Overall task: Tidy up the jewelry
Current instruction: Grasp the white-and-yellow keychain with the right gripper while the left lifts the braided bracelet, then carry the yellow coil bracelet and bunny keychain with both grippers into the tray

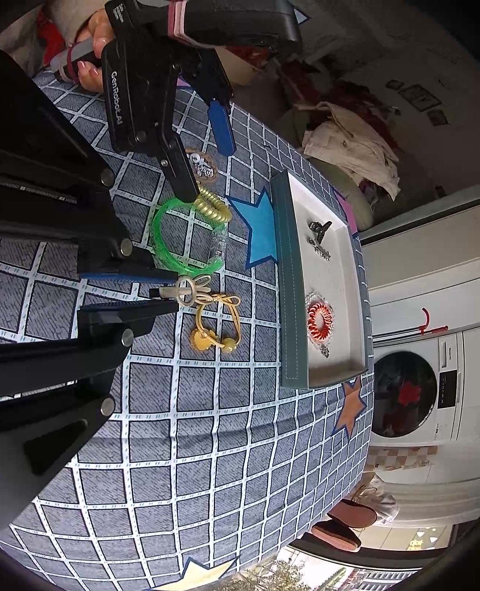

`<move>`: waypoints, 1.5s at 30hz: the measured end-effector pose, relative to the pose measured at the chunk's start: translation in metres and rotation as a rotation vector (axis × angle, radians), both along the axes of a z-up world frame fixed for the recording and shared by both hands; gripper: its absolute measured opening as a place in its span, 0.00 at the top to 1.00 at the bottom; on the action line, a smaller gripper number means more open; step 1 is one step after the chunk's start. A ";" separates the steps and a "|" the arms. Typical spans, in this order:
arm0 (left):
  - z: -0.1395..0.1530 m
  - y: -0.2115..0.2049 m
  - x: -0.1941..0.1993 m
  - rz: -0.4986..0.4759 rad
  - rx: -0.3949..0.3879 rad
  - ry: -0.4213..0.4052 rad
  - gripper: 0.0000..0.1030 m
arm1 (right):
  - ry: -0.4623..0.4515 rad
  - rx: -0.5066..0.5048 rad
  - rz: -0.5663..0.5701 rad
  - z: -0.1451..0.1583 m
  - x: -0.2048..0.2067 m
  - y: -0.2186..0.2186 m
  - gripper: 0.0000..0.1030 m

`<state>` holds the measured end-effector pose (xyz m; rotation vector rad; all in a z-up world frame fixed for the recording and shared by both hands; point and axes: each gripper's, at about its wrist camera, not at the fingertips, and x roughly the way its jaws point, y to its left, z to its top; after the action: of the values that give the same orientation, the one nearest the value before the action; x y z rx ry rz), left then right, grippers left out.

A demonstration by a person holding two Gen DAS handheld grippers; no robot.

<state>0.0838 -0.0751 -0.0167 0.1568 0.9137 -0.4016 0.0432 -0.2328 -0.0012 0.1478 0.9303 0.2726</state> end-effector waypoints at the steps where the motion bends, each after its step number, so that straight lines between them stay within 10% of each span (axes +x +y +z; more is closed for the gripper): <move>1: -0.003 -0.003 0.003 0.000 0.011 0.011 0.25 | 0.001 0.003 -0.003 0.000 0.000 -0.001 0.91; 7: -0.012 -0.002 0.006 -0.009 -0.011 0.042 0.71 | 0.001 0.017 -0.012 -0.001 0.000 -0.002 0.91; 33: 0.020 0.042 0.020 0.091 -0.108 -0.001 0.70 | -0.018 0.065 -0.039 0.016 0.024 0.002 0.91; 35: 0.016 0.044 0.025 0.093 -0.102 0.012 0.54 | -0.011 0.071 -0.039 0.014 0.022 0.003 0.91; 36: 0.014 0.046 0.027 0.094 -0.084 0.007 0.12 | -0.010 0.074 -0.039 0.013 0.021 0.003 0.91; 37: 0.013 0.047 0.027 0.098 -0.058 -0.010 0.00 | -0.008 0.076 -0.040 0.012 0.020 0.003 0.91; 45: 0.003 0.043 0.042 -0.022 0.142 -0.071 0.02 | -0.007 0.093 -0.050 0.011 0.018 -0.003 0.91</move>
<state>0.1256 -0.0325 -0.0140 0.3097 0.8715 -0.3497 0.0614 -0.2355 0.0098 0.2553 0.9061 0.2696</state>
